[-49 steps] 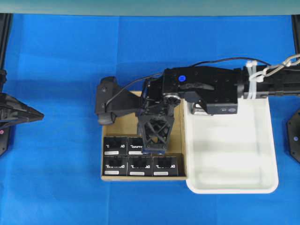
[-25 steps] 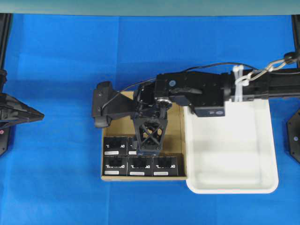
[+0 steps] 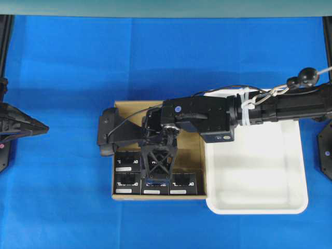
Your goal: Pick the box from inside the cardboard box.
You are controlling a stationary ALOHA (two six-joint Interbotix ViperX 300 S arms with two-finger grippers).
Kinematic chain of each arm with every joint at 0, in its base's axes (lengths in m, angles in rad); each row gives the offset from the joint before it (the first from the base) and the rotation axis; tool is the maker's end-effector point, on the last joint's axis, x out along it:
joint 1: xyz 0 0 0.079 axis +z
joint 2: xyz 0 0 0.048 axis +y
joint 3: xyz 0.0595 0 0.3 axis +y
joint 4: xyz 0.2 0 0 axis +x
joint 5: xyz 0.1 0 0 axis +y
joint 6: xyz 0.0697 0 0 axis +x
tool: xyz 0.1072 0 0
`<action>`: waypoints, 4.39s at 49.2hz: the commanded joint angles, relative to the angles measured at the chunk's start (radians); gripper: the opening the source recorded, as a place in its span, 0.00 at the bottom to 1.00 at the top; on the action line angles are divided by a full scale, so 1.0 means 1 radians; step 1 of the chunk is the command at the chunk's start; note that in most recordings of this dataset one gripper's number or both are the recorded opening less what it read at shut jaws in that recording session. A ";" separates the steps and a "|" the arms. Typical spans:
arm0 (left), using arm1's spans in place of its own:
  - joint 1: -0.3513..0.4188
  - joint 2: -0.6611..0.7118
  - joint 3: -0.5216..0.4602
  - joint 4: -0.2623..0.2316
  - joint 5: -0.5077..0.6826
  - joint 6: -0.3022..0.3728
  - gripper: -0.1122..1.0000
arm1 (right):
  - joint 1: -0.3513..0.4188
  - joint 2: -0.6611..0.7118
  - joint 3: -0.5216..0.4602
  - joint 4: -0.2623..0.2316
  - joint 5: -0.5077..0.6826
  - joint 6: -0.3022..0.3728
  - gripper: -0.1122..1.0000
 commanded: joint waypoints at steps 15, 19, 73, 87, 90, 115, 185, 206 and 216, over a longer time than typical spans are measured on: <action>0.002 0.009 -0.012 0.003 -0.005 -0.003 0.04 | -0.014 0.009 -0.003 0.002 -0.011 -0.003 0.98; 0.002 0.009 -0.012 0.003 -0.003 -0.003 0.04 | -0.017 0.008 -0.005 0.000 -0.012 -0.003 0.98; 0.006 0.014 -0.011 0.003 -0.003 -0.005 0.04 | -0.072 0.005 0.028 -0.015 -0.011 -0.012 0.98; 0.006 0.011 -0.011 0.003 -0.003 -0.005 0.04 | -0.106 0.005 0.029 -0.028 -0.017 -0.034 0.98; 0.006 0.011 -0.011 0.003 -0.003 -0.005 0.04 | -0.115 0.003 0.029 -0.026 -0.017 -0.041 0.98; 0.006 0.011 -0.011 0.003 -0.005 -0.005 0.04 | -0.175 0.002 0.028 -0.028 -0.008 -0.114 0.98; 0.006 0.002 -0.015 0.003 -0.005 -0.005 0.04 | -0.164 -0.166 -0.451 0.003 0.558 -0.023 0.98; 0.000 0.002 -0.015 0.003 -0.005 -0.005 0.04 | -0.160 -0.149 -0.560 -0.005 0.598 0.003 0.98; 0.000 0.000 -0.015 0.003 -0.005 -0.006 0.04 | -0.158 -0.150 -0.560 -0.009 0.601 0.005 0.98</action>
